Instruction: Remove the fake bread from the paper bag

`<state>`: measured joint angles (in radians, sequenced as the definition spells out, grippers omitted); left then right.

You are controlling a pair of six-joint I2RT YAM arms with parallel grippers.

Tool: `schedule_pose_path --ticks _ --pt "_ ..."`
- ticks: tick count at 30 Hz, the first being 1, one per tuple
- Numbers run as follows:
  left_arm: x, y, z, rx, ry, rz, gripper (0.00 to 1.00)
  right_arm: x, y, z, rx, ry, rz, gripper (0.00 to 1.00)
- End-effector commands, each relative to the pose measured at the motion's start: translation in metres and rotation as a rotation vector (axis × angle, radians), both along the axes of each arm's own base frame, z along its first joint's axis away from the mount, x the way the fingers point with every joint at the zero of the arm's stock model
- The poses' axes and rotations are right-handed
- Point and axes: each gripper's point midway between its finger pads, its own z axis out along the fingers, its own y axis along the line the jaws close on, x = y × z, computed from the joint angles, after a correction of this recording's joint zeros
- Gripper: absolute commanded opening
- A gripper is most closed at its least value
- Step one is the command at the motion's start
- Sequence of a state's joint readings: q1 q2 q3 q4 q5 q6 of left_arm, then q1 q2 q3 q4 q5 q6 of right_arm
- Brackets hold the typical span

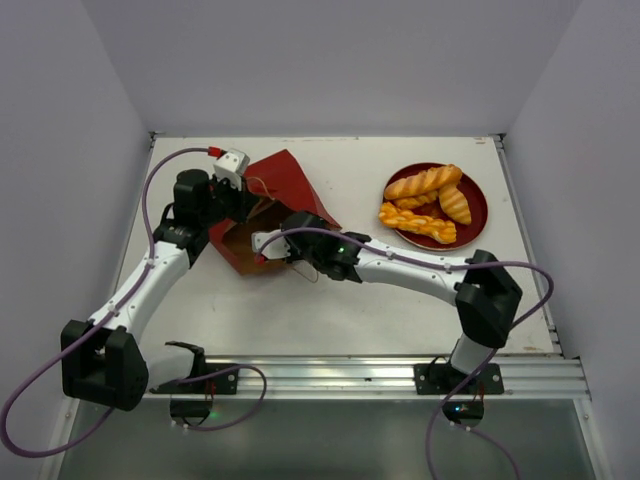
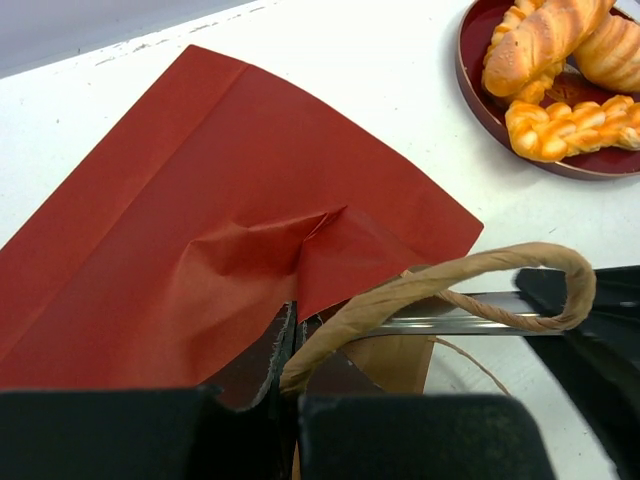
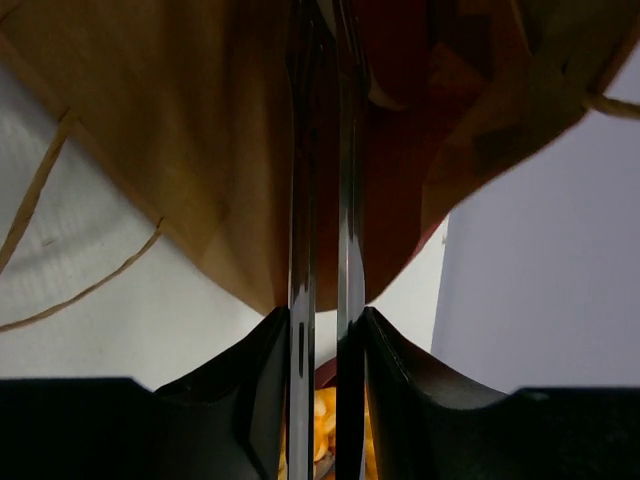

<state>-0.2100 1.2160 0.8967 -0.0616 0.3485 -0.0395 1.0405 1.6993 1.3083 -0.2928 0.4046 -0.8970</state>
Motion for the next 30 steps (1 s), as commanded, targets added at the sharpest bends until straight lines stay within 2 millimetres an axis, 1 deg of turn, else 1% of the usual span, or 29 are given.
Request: schedule_pose_path --ticks 1,2,4,6,7,8,10,11,12,18,20,30 --pt "-0.002 -0.002 0.012 -0.002 -0.049 -0.017 0.00 0.025 0.017 0.022 0.042 -0.171 -0.035 0.38" --pt "-0.002 -0.002 0.015 -0.003 -0.055 -0.016 0.00 0.028 0.020 0.021 0.052 -0.181 -0.037 0.38" --pt "-0.003 -0.002 0.015 -0.007 -0.055 -0.014 0.00 0.031 0.025 0.009 0.035 -0.179 -0.041 0.38" --pt "-0.003 -0.002 0.019 -0.011 -0.065 -0.015 0.00 0.036 0.028 0.007 0.031 -0.198 -0.056 0.38" --pt "-0.003 -0.002 0.019 -0.011 -0.067 -0.014 0.00 0.038 0.030 -0.001 0.008 -0.199 -0.059 0.38" --pt "-0.004 -0.002 0.020 -0.012 -0.067 -0.013 0.00 0.039 0.031 -0.004 -0.001 -0.203 -0.062 0.38" --pt "-0.004 -0.002 0.020 -0.014 -0.067 -0.013 0.00 0.044 0.035 -0.001 0.012 -0.224 -0.074 0.39" --pt "-0.004 -0.001 0.020 -0.014 -0.068 -0.011 0.00 0.045 0.037 -0.006 0.004 -0.223 -0.076 0.39" --pt "-0.004 -0.002 0.021 -0.015 -0.071 -0.013 0.00 0.047 0.039 -0.004 0.007 -0.230 -0.082 0.39" --pt "-0.004 -0.002 0.020 -0.019 -0.065 -0.012 0.00 0.053 0.043 -0.022 -0.043 -0.231 -0.086 0.41" --pt "-0.004 -0.003 0.021 -0.022 -0.065 -0.015 0.00 0.055 0.045 -0.022 -0.040 -0.236 -0.090 0.41" --pt "-0.004 -0.003 0.022 -0.026 -0.065 -0.017 0.00 0.060 0.050 -0.032 -0.059 -0.230 -0.104 0.43"
